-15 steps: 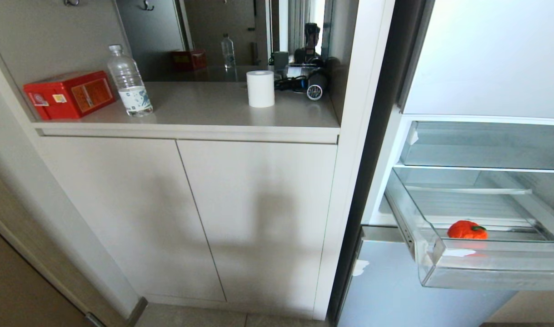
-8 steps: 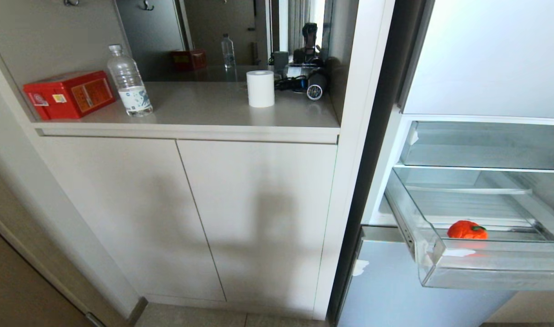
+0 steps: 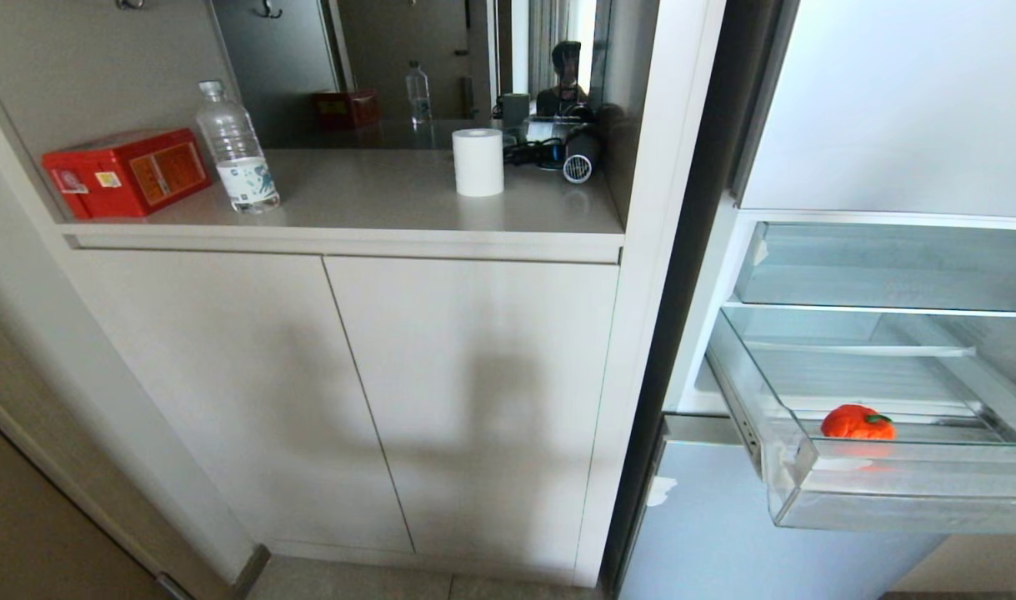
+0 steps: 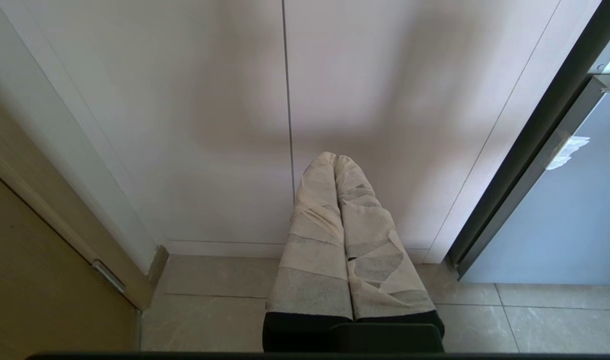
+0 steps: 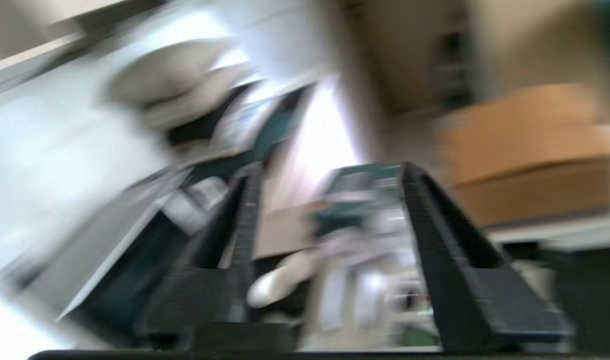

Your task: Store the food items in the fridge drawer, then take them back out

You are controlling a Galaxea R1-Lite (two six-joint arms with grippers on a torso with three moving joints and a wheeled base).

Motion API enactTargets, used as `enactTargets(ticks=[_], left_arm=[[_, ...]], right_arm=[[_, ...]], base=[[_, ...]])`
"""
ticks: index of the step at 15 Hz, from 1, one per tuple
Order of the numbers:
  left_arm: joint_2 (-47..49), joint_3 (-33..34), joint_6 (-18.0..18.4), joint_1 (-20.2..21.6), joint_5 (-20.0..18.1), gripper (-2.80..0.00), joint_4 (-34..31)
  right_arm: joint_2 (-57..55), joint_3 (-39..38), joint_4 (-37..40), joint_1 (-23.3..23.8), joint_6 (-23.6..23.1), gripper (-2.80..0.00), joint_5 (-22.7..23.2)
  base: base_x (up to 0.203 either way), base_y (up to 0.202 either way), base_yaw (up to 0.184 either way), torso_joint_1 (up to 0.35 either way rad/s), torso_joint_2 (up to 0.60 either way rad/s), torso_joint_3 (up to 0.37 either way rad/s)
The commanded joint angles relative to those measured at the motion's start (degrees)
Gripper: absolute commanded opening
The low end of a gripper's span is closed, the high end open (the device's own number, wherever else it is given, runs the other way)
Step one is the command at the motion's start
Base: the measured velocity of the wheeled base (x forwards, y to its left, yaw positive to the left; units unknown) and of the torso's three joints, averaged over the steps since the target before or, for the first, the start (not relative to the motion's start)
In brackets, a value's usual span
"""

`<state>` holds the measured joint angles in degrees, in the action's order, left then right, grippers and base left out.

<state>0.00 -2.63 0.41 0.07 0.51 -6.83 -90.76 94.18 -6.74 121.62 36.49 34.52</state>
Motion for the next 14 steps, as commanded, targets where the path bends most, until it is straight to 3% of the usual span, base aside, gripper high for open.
enactTargets(ticks=[1,4,8,14], left_arm=[[0.1,0.0,0.0,0.0,0.0,-2.8,0.0],[0.1,0.0,0.0,0.0,0.0,-2.8,0.0],[0.1,0.0,0.0,0.0,0.0,-2.8,0.0],[0.1,0.0,0.0,0.0,0.0,-2.8,0.0]], right_arm=[[5.8,-0.9,-0.4,-7.8,0.5,-2.8,1.0],[7.5,-1.4,-0.9,-23.3,-0.5,-2.8,1.5],[9.3,-6.8,-0.6,-46.1,-6.8,-2.8,1.6],[9.4,-31.9,0.2,-81.1,-23.7,-2.8,1.3]], base=[[0.0,0.0,0.0,0.0,0.0,0.0],[0.0,0.0,0.0,0.0,0.0,0.0],[0.0,0.0,0.0,0.0,0.0,0.0],[0.0,0.0,0.0,0.0,0.0,0.0]])
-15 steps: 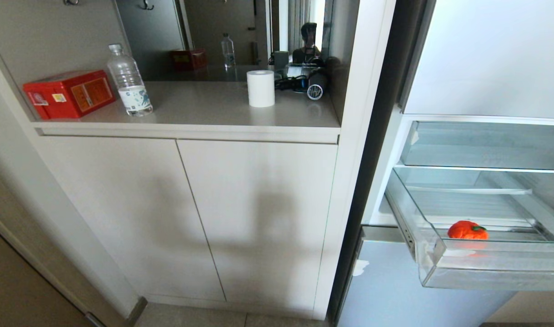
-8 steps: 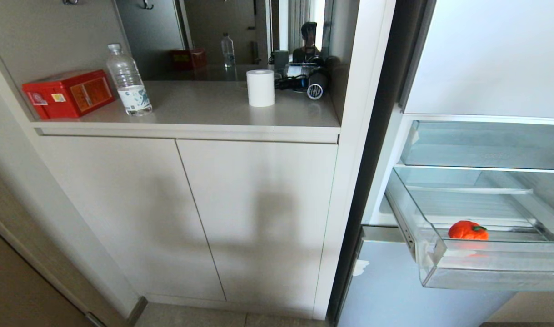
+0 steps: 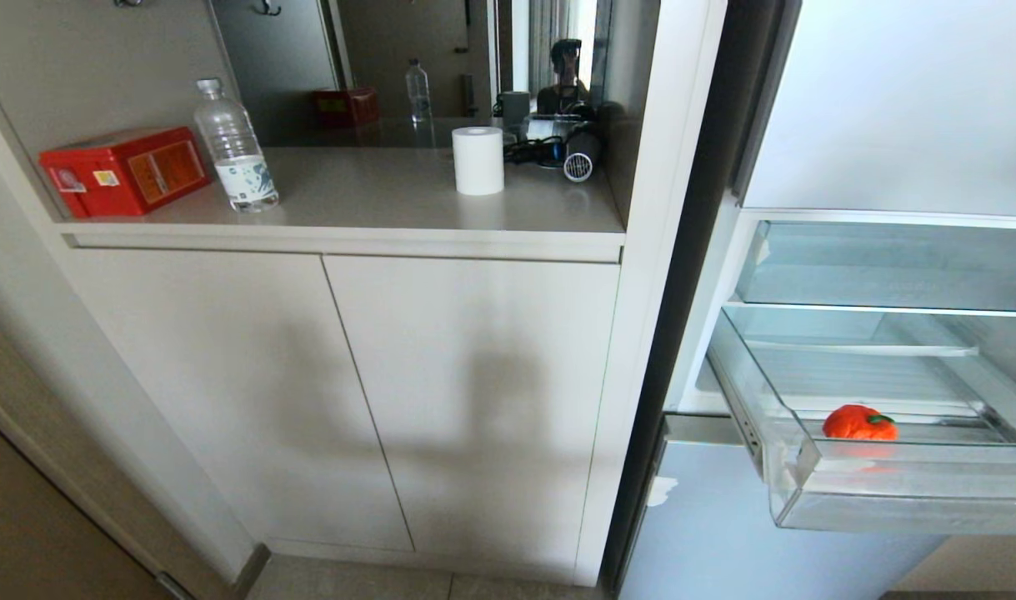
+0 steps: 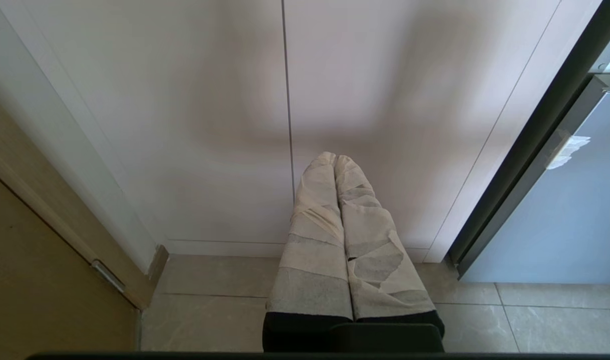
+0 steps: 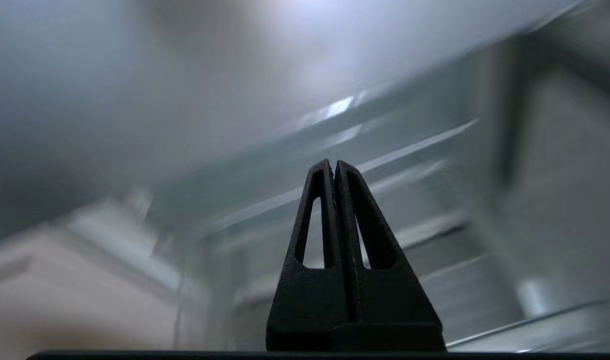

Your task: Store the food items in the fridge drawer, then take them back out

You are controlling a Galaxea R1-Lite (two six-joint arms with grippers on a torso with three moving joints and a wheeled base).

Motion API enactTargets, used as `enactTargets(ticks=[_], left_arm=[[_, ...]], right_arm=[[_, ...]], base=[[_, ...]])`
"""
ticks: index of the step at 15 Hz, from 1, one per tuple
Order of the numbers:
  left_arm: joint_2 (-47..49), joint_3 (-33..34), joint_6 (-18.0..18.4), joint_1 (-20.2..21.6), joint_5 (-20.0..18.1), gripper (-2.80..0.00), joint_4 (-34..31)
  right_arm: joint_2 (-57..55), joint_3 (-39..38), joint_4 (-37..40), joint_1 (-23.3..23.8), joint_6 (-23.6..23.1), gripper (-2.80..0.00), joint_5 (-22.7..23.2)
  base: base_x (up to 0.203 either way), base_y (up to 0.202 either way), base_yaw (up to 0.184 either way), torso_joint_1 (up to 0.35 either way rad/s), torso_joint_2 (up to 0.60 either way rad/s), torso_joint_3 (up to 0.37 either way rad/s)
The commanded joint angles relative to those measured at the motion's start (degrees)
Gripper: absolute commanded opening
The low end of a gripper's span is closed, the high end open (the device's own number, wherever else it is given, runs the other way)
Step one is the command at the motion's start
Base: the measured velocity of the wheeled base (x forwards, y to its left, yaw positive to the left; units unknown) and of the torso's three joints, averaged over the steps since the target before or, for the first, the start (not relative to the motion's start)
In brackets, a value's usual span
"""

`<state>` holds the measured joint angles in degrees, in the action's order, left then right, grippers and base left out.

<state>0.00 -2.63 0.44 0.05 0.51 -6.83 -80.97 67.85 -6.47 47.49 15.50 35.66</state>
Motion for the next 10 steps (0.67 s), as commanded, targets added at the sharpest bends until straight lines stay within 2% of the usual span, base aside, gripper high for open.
enactTargets(ticks=[1,2,5,8,10], left_arm=[[0.1,0.0,0.0,0.0,0.0,-2.8,0.0],[0.1,0.0,0.0,0.0,0.0,-2.8,0.0],[0.1,0.0,0.0,0.0,0.0,-2.8,0.0],[0.1,0.0,0.0,0.0,0.0,-2.8,0.0],[0.1,0.0,0.0,0.0,0.0,-2.8,0.0]], right_arm=[[-0.9,-9.2,0.0,-11.6,-5.4,-1.96,-0.4],[-1.5,-11.6,0.2,-15.6,-7.1,0.0,-1.7],[-3.1,-12.9,8.7,-23.8,-10.1,0.0,-7.9],[-6.2,-12.1,9.6,-27.8,-14.2,0.0,-18.1],[-8.3,-9.8,9.7,-29.6,-14.8,0.0,-21.6]], base=[[0.0,0.0,0.0,0.0,0.0,0.0],[0.0,0.0,0.0,0.0,0.0,0.0],[0.0,0.0,0.0,0.0,0.0,0.0],[0.0,0.0,0.0,0.0,0.0,0.0],[0.0,0.0,0.0,0.0,0.0,0.0]])
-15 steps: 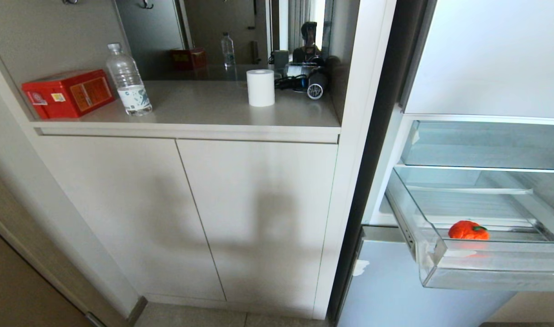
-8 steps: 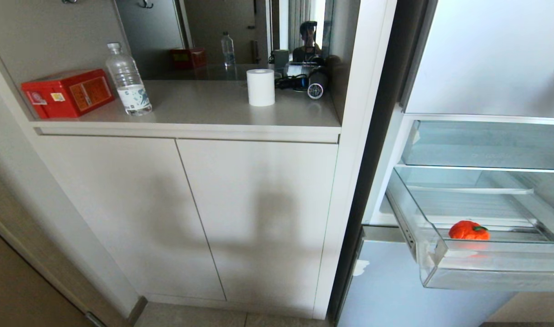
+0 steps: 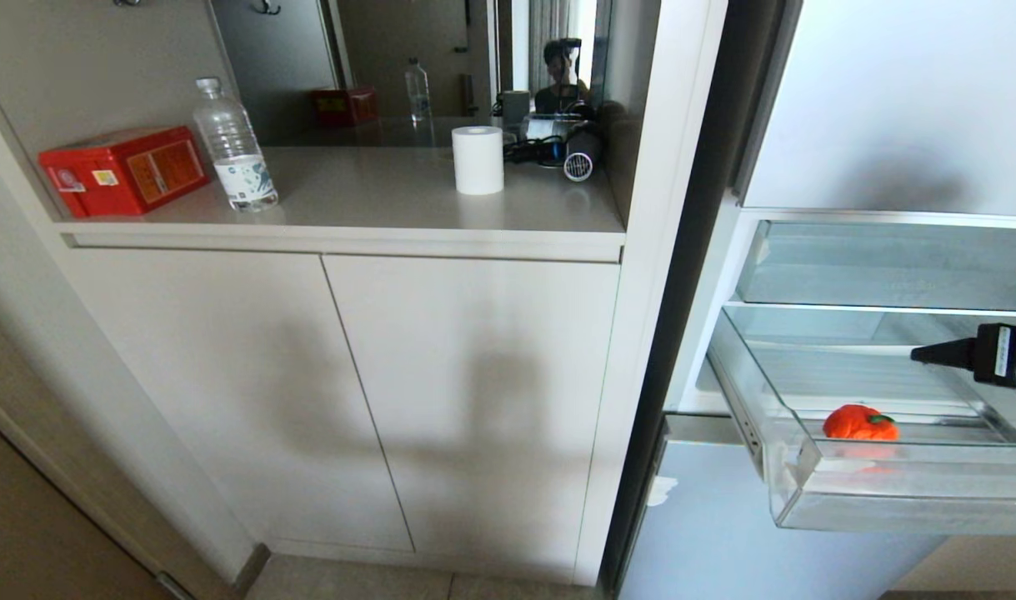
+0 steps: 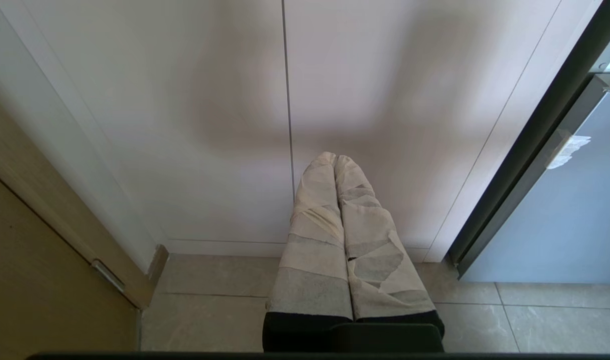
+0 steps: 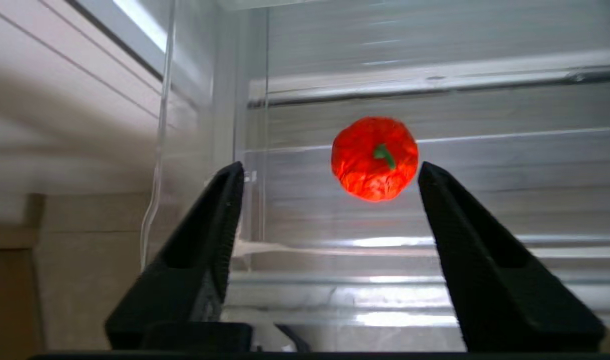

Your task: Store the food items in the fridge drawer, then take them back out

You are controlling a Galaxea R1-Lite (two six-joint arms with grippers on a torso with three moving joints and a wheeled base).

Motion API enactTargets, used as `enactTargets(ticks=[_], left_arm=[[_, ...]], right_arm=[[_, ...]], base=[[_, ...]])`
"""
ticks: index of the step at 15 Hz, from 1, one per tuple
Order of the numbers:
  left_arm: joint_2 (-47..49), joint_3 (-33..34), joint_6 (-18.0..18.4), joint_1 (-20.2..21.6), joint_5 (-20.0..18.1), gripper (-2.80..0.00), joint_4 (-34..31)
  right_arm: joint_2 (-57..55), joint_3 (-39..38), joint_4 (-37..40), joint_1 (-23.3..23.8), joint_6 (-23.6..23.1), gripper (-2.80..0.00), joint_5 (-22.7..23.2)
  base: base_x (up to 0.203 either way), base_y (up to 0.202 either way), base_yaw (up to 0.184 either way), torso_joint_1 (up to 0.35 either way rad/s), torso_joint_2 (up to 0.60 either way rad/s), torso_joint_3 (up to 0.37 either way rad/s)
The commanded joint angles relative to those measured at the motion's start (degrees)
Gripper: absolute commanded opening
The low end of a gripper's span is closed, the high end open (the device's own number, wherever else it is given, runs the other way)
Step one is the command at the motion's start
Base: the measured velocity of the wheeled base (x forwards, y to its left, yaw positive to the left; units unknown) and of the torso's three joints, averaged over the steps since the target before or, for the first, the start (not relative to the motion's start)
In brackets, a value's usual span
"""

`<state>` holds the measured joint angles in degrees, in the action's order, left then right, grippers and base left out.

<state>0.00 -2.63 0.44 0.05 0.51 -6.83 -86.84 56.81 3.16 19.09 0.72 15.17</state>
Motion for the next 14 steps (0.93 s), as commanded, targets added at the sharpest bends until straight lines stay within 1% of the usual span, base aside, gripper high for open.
enactTargets(ticks=[1,4,6,9,11,12,14], left_arm=[[0.1,0.0,0.0,0.0,0.0,-2.8,0.0],[0.1,0.0,0.0,0.0,0.0,-2.8,0.0],[0.1,0.0,0.0,0.0,0.0,-2.8,0.0],[0.1,0.0,0.0,0.0,0.0,-2.8,0.0],[0.1,0.0,0.0,0.0,0.0,-2.8,0.0],[0.1,0.0,-0.1,0.0,0.0,-2.8,0.0],[0.1,0.0,0.0,0.0,0.0,-2.8,0.0]], right_arm=[[-4.2,2.5,0.1,-1.5,-0.1,0.0,-2.6],[-10.5,6.3,0.1,-2.4,-2.6,0.0,-7.1],[-14.2,8.7,0.1,-3.1,-3.2,0.0,-9.6],[-18.9,11.1,0.2,-4.5,-3.6,0.0,-11.2],[-22.1,12.4,0.3,-5.8,-4.6,0.0,-14.3],[-23.6,13.1,0.3,-6.4,-4.9,0.0,-15.2],[-25.8,13.9,0.3,-6.8,-5.2,0.0,-15.8]], base=[[0.0,0.0,0.0,0.0,0.0,0.0],[0.0,0.0,0.0,0.0,0.0,0.0],[0.0,0.0,0.0,0.0,0.0,0.0],[0.0,0.0,0.0,0.0,0.0,0.0],[0.0,0.0,0.0,0.0,0.0,0.0],[0.0,0.0,0.0,0.0,0.0,0.0],[0.0,0.0,0.0,0.0,0.0,0.0]])
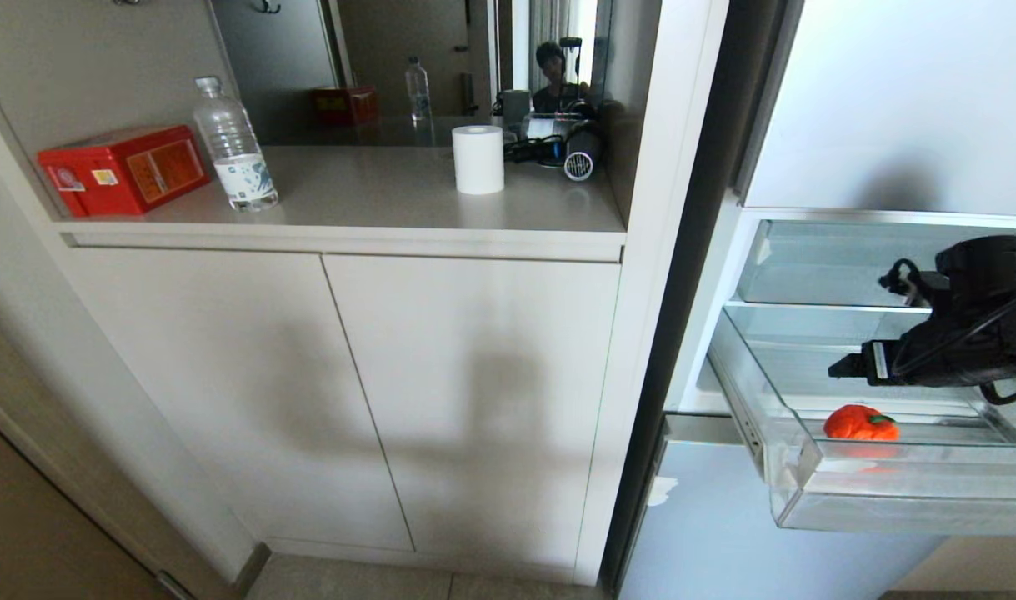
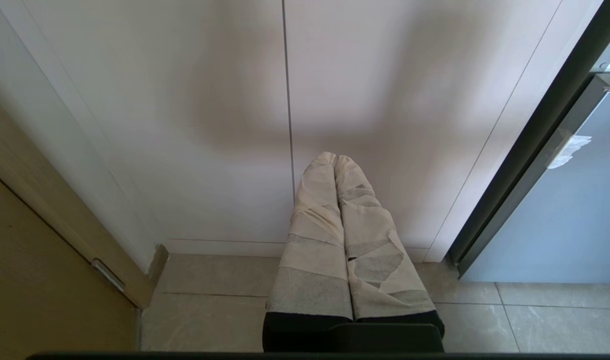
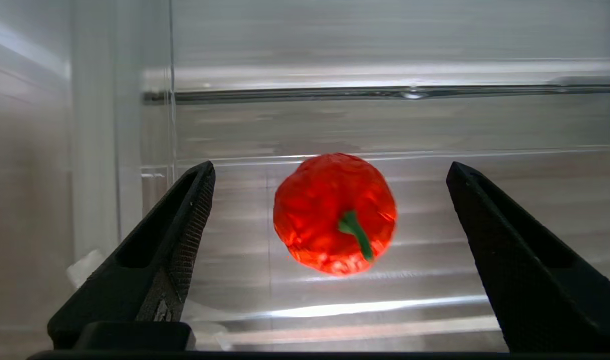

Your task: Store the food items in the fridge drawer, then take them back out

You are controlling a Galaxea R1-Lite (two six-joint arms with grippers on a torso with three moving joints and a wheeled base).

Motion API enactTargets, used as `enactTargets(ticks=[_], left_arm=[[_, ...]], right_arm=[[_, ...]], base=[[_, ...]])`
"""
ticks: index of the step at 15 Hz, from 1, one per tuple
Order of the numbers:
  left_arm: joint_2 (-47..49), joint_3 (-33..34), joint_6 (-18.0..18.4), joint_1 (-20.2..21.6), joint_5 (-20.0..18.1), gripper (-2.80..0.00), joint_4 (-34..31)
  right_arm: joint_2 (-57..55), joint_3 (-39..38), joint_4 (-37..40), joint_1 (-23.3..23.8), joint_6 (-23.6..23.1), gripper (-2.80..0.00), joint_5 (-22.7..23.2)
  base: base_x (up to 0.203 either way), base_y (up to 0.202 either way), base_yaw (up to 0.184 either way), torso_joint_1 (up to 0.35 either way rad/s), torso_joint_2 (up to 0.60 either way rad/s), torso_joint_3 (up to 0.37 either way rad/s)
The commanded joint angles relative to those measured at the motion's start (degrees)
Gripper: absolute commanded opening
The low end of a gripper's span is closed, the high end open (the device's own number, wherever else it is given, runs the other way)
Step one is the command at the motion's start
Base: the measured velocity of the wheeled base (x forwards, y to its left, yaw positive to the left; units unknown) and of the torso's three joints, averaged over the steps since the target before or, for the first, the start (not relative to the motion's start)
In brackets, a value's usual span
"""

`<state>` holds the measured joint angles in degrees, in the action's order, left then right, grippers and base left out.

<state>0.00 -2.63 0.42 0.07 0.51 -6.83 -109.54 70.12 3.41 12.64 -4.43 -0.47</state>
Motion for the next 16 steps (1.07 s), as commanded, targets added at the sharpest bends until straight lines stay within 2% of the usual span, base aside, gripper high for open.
enactTargets(ticks=[1,3,16], left_arm=[[0.1,0.0,-0.1,0.0,0.0,-2.8,0.0],[0.1,0.0,0.0,0.0,0.0,-2.8,0.0],[0.1,0.0,-0.1,0.0,0.0,-2.8,0.0]], right_arm=[[-3.7,0.6,0.1,-0.3,-0.9,0.0,-0.5],[-5.2,0.7,0.1,-0.2,-2.1,0.0,-1.4],[-11.4,1.2,0.0,0.0,-2.0,0.0,-2.0]], base=[[0.0,0.0,0.0,0.0,0.0,0.0],[0.0,0.0,0.0,0.0,0.0,0.0],[0.0,0.0,0.0,0.0,0.0,0.0]])
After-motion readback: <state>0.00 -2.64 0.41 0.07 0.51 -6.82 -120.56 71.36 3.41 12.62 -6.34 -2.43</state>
